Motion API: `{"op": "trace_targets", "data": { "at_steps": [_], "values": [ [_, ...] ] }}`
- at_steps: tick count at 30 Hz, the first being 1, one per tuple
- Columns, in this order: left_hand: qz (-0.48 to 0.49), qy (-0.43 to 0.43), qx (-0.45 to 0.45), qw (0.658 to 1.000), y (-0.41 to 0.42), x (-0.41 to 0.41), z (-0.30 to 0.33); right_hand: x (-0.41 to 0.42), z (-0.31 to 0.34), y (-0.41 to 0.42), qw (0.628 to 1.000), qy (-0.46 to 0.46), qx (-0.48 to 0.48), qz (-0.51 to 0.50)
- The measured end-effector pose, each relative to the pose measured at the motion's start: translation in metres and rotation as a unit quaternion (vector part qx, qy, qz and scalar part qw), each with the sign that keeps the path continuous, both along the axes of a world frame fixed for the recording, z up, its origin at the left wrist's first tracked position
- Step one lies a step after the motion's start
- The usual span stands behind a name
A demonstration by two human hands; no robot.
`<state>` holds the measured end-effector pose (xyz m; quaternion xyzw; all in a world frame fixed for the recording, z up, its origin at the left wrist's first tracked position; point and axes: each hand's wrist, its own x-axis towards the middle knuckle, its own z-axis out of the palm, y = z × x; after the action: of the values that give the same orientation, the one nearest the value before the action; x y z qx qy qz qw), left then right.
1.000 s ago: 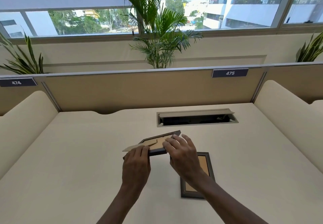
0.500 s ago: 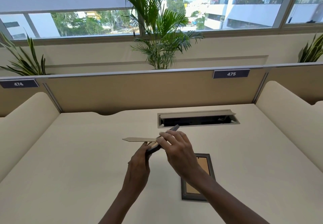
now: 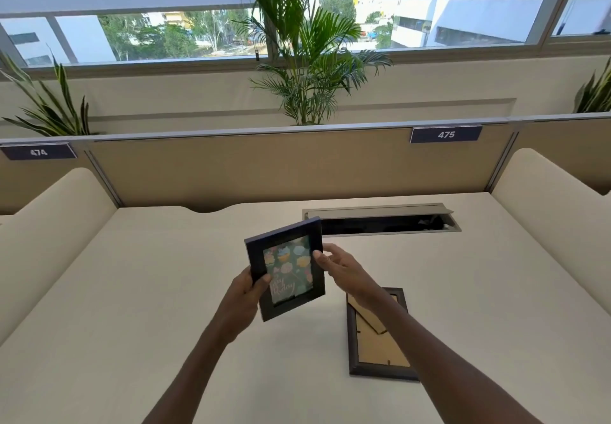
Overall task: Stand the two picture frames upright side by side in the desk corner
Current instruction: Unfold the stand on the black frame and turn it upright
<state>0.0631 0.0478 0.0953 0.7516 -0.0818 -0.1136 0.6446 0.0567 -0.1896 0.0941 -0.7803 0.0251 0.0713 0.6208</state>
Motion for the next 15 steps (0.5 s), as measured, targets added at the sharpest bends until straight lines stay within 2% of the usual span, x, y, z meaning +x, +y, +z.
{"op": "trace_targets", "data": {
  "at_steps": [4,7,15],
  "values": [
    [-0.059,0.067,-0.053,0.995,0.015,0.011,-0.012,0.003,-0.013,0.018,0.994,0.048,0.096,0.032],
    [-0.06,0.1,-0.09,0.989,0.025,0.014,-0.022,0.008,-0.024,0.026,0.992,0.065,0.104,0.028],
    [-0.002,0.157,-0.045,0.987,0.026,0.019,-0.038,0.014,-0.049,0.042,0.986,0.112,0.122,-0.006]
  ]
}}
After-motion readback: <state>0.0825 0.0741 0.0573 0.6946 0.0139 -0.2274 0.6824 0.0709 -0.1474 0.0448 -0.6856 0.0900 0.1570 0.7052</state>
